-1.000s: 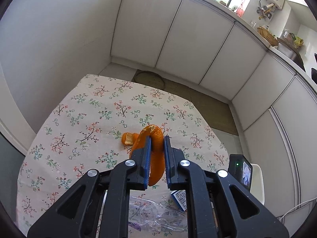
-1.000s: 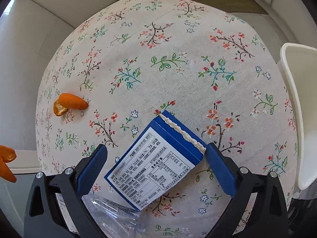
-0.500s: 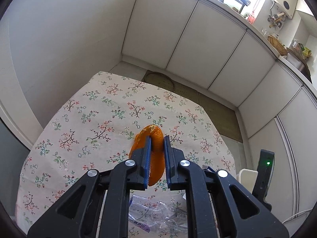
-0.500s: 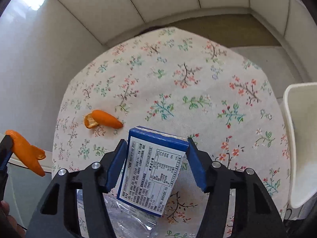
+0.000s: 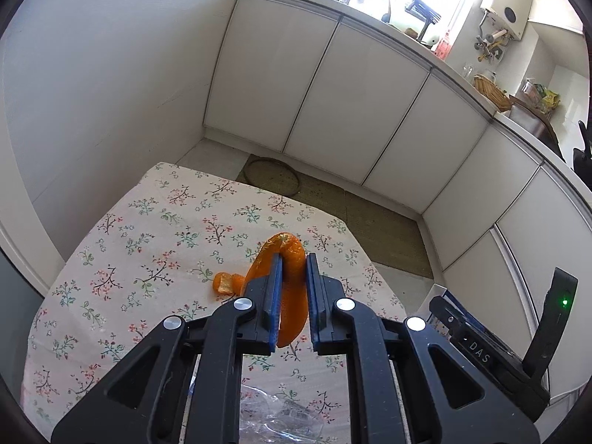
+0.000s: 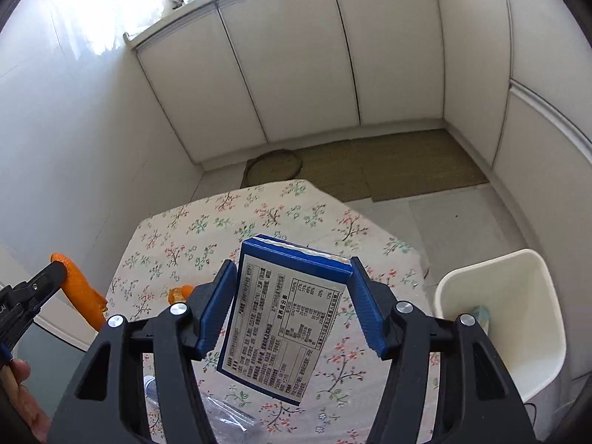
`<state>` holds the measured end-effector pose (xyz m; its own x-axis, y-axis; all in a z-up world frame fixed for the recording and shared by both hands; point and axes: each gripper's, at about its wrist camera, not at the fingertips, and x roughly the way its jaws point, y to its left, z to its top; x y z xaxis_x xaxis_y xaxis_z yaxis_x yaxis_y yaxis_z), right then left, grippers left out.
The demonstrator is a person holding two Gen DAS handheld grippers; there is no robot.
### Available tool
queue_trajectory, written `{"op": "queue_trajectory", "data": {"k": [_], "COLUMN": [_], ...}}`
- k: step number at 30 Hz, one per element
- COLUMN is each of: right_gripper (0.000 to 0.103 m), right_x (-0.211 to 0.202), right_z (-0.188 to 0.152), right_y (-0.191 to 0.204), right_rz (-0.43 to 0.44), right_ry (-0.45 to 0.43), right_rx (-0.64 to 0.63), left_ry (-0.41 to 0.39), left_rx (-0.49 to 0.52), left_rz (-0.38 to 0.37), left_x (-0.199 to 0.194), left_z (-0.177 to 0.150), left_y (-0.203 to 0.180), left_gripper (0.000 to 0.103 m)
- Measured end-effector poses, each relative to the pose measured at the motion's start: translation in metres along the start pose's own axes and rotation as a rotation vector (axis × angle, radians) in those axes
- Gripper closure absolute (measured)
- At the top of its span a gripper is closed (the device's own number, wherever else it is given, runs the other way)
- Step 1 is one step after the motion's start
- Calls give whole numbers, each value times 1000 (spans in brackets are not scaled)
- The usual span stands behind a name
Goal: Collect trash
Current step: 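Carry the blue-white box over the bin while the left tool carries the peel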
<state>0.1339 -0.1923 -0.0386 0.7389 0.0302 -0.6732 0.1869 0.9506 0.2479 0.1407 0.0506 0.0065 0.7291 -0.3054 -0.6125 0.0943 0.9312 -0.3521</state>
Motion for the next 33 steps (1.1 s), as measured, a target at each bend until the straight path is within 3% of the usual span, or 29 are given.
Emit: {"op": "queue_trajectory", "data": {"k": [10,21,28,33], "right_gripper": [42,42,41,36], "right_x": [-51,-97,-115,-114], "right_z": [9,7,1,-3], "right_y": [-43,-110,-155,-179], "right_rz": [-141,-369,-455,-481], "right_ry": [-163,-309,-324,-280], "right_rx": [-24,-31,2,3], "left_ry": [-37,-57,-48,-34], "left_rx": [44,123,177,217], "left_rz": [-65,-149,-195,-228], "left_x": [-6,-9,-6,-4], "left_z": [-1,-12,-24,-34], "left_y": [-46,-108,-148,-177], "left_gripper": [91,91,91,91]}}
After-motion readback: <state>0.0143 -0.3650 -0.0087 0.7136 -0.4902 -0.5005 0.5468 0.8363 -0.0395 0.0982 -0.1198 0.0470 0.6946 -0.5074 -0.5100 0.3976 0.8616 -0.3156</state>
